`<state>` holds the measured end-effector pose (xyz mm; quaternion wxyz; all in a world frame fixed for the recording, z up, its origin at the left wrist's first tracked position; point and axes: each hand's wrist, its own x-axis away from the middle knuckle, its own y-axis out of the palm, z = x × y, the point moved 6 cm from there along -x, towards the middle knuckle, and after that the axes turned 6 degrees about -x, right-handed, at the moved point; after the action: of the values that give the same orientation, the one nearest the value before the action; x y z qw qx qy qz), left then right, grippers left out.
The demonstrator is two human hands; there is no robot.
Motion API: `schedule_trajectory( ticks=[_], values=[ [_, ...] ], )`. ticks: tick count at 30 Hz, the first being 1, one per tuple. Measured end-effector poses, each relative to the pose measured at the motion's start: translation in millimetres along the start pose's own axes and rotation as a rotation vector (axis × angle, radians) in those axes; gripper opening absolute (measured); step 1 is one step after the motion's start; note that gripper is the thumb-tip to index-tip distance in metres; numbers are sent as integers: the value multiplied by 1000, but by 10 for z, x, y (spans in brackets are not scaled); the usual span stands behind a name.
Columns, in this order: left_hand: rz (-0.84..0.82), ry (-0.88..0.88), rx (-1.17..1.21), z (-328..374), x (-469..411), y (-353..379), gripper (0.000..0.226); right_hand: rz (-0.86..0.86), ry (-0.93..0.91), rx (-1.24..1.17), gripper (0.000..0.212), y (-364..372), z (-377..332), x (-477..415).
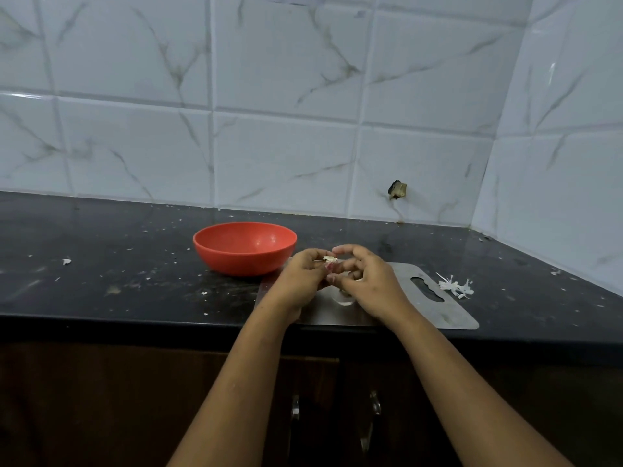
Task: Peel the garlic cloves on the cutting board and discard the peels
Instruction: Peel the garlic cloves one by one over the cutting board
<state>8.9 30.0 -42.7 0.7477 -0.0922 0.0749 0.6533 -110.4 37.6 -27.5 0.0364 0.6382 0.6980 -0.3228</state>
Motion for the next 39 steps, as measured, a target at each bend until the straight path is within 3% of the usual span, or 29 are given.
schedule_trajectory(
  ticks=[4,13,20,22,25,28,34,39],
  values=[
    [-2,-4,31,-19,-17,4,24,77,-37,19,37,8,-13,-31],
    [168,-40,75,-57,-32,-122,12,86,16,92,58,-106,5,235],
    [197,-49,136,-51,8,-154,19,13,88,353,13,-68,87,40],
    [200,-56,147,-57,8,-158,20,59,84,310,11,-86,82,-18],
    [176,-48,163,-48,12,-149,20,178,74,36,10,-63,39,-21],
    [148,-25,160,-23,31,-139,20,161,119,-187,15,92,35,-12],
    [146,32,68,19,50,-111,22,157,69,-309,21,64,8,60],
    [176,73,-23,47,86,-111,14,193,46,-202,17,44,25,69]
  ],
)
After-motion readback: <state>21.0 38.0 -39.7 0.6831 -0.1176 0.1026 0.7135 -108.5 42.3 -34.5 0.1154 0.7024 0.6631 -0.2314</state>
